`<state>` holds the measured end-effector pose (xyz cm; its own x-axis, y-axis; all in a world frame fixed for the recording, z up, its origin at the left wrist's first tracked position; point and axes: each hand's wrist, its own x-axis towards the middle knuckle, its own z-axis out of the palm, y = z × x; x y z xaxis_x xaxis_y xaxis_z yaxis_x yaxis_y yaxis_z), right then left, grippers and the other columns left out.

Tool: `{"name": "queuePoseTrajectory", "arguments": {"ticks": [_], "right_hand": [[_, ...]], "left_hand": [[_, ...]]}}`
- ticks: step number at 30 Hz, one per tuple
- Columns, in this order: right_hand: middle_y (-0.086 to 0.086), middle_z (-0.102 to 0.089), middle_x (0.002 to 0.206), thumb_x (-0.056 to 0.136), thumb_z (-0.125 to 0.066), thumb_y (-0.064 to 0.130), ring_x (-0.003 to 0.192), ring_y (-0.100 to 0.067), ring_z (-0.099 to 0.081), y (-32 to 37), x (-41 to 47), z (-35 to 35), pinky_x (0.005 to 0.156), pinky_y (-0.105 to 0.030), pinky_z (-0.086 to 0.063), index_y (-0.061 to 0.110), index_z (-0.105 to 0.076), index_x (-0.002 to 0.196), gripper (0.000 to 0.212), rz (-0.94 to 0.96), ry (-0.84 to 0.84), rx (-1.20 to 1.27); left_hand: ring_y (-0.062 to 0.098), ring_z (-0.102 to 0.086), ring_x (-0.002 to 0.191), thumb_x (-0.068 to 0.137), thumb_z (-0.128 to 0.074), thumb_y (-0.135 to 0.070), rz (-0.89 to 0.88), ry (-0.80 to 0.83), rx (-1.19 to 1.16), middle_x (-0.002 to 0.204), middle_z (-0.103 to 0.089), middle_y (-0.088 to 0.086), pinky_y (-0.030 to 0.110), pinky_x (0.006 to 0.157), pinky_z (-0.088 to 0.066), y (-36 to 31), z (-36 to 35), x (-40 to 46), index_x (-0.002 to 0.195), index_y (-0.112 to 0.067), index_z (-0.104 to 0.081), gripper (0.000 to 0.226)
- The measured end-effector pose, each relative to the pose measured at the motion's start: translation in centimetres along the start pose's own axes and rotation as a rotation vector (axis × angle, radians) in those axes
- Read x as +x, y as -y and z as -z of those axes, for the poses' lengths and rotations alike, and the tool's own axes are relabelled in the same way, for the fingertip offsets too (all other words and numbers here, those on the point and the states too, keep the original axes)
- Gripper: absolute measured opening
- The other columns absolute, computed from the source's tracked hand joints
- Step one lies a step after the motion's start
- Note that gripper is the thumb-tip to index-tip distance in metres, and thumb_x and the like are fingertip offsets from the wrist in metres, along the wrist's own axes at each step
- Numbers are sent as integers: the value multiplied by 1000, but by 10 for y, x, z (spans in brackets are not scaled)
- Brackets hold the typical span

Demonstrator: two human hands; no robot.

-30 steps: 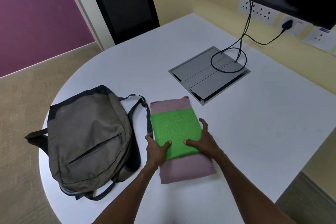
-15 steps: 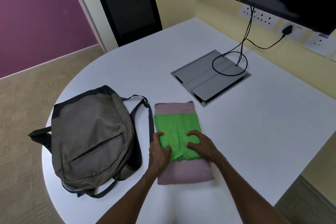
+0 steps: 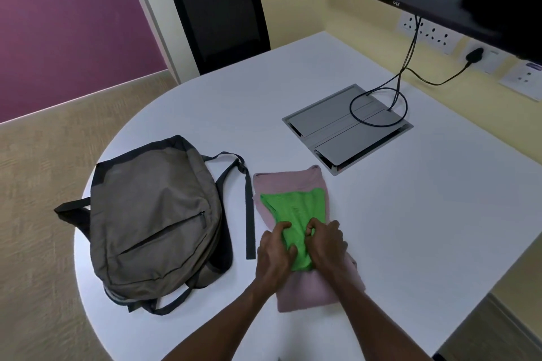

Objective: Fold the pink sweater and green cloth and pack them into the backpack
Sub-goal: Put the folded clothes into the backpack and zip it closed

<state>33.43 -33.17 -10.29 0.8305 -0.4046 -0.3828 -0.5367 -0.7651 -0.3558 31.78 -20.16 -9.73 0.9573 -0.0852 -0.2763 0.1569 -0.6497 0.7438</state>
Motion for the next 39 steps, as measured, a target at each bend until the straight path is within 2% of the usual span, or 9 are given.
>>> {"name": "queuePoseTrajectory", "arguments": {"ticks": [4, 8, 12, 15, 20, 27, 31, 34, 39], "right_hand": [[-5, -43, 110, 92, -49, 21, 109, -30, -48, -2, -12, 6, 97, -45, -37, 36, -60, 89, 19, 147, 57, 7], [-2, -39, 125, 88, -54, 51, 121, -27, -41, 2, -18, 20, 107, -44, -32, 48, -67, 109, 24, 70, 258, 219], [7, -43, 122, 69, -59, 82, 122, -24, -47, 7, -22, 17, 106, -38, -38, 43, -62, 125, 69, -5, 288, 359], [5, -61, 121, 47, -62, 95, 110, -19, -59, 9, -14, 4, 99, -38, -50, 37, -68, 118, 92, -118, 261, 521], [6, -69, 86, 57, -78, 72, 84, -15, -66, 31, -17, 14, 79, -32, -55, 24, -66, 85, 57, -178, 226, 637], [-4, -67, 87, 31, -72, 60, 78, -27, -65, 19, 15, -20, 77, -42, -57, 23, -64, 83, 65, -302, 185, 452], [-6, -65, 90, 27, -64, 57, 81, -31, -62, 14, 33, -43, 84, -49, -52, 24, -63, 80, 62, -313, 189, 335], [-8, -57, 98, 38, -62, 57, 92, -36, -57, 37, -1, -17, 90, -55, -45, 24, -62, 83, 56, -305, 130, 245], [-13, -47, 116, 59, -71, 49, 110, -41, -50, 52, -31, 7, 99, -57, -39, 22, -53, 102, 54, -279, 143, 188]], "left_hand": [[25, -57, 104, 85, -65, -18, 43, -45, -33, 107, -53, 4, 32, 89, -47, -3, -5, -5, 135, -31, -45, 55], [23, -60, 93, 82, -68, -13, 23, -129, -125, 104, -60, 4, 34, 82, -49, -3, -2, -3, 138, -20, -28, 69], [18, -66, 75, 85, -63, -16, 65, -213, -262, 81, -67, 0, 20, 60, -45, -16, 3, -2, 137, -22, -23, 66], [17, -64, 74, 87, -60, -19, 71, -177, -197, 83, -69, 1, 24, 65, -46, -21, 5, 6, 149, -17, -14, 77], [23, -67, 104, 84, -71, -19, 33, 23, -214, 113, -73, 7, 21, 75, -46, -14, 9, 2, 155, -9, 2, 103], [20, -56, 127, 83, -70, -6, 43, 214, -316, 138, -60, 6, 19, 90, -42, 5, 11, -1, 155, -9, 7, 106], [18, -55, 127, 78, -72, -15, 105, 335, -404, 142, -57, 2, 32, 101, -46, 14, 23, -8, 156, -19, -4, 104], [15, -65, 111, 78, -73, -16, 206, 361, -583, 121, -70, 0, 27, 88, -52, 26, 44, -7, 143, -17, -39, 73], [18, -60, 87, 76, -73, -8, -44, -132, -117, 99, -66, 0, 35, 80, -52, 84, 94, -9, 107, -15, -59, 35]]}}
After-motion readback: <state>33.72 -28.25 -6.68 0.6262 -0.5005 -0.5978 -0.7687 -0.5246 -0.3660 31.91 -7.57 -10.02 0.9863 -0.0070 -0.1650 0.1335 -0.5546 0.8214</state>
